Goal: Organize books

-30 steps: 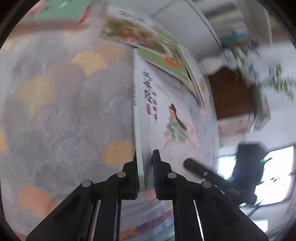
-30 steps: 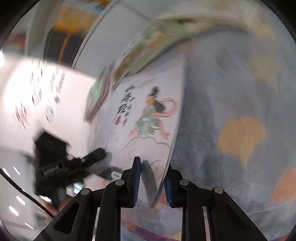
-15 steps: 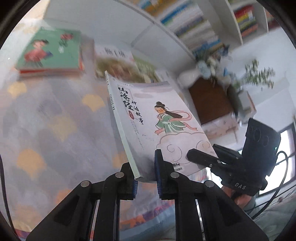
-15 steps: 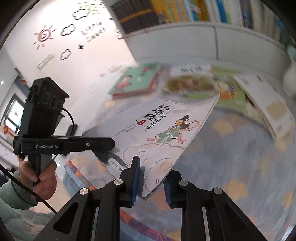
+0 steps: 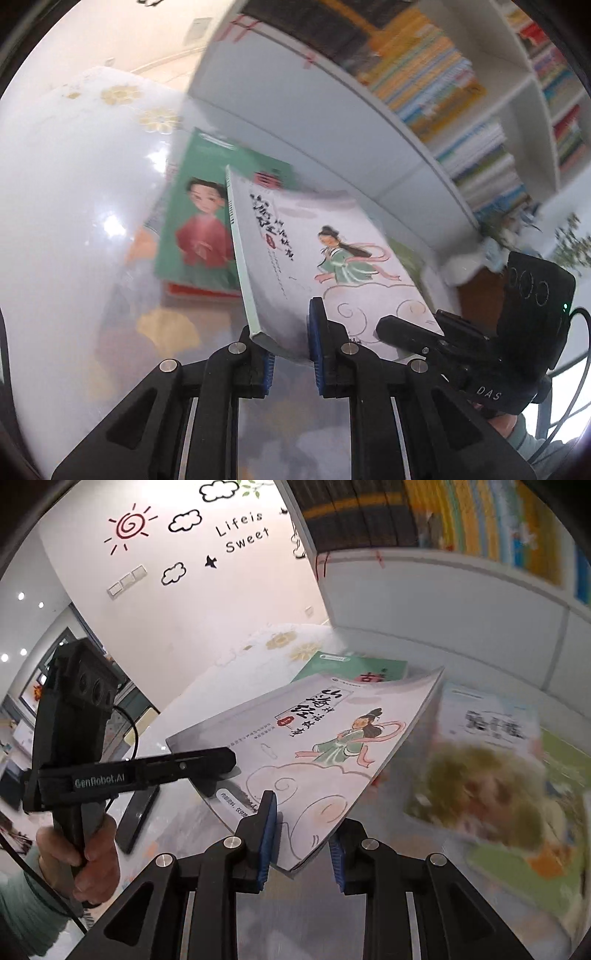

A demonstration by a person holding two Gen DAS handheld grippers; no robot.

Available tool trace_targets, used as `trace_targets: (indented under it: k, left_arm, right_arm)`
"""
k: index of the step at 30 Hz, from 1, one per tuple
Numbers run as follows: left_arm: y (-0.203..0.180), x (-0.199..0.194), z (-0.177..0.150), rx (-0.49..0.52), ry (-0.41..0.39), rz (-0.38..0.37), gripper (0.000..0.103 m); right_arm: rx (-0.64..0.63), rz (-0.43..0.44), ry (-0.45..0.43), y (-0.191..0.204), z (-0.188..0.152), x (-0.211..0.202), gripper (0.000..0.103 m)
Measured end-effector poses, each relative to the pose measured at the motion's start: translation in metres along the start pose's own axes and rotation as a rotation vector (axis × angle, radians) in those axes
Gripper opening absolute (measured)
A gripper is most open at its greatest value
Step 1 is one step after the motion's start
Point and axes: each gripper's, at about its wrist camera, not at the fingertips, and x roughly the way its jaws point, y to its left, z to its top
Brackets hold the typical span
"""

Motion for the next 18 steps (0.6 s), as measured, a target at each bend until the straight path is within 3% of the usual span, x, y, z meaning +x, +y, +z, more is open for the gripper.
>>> trace_targets:
  k: [8,18]
  left_arm:
    - [0.038,0.031,0.020,-0.056,0.013,0.031,0.014]
    - [0.060,0.035,0.024,-0.128,0.000,0.074,0.013]
  right_arm:
    - [0.122,0.098,0.101,-0.051,0.034,0.081,0.025]
    - [0.112,0.065,0.148,-0.054,0.054,0.118,0.026]
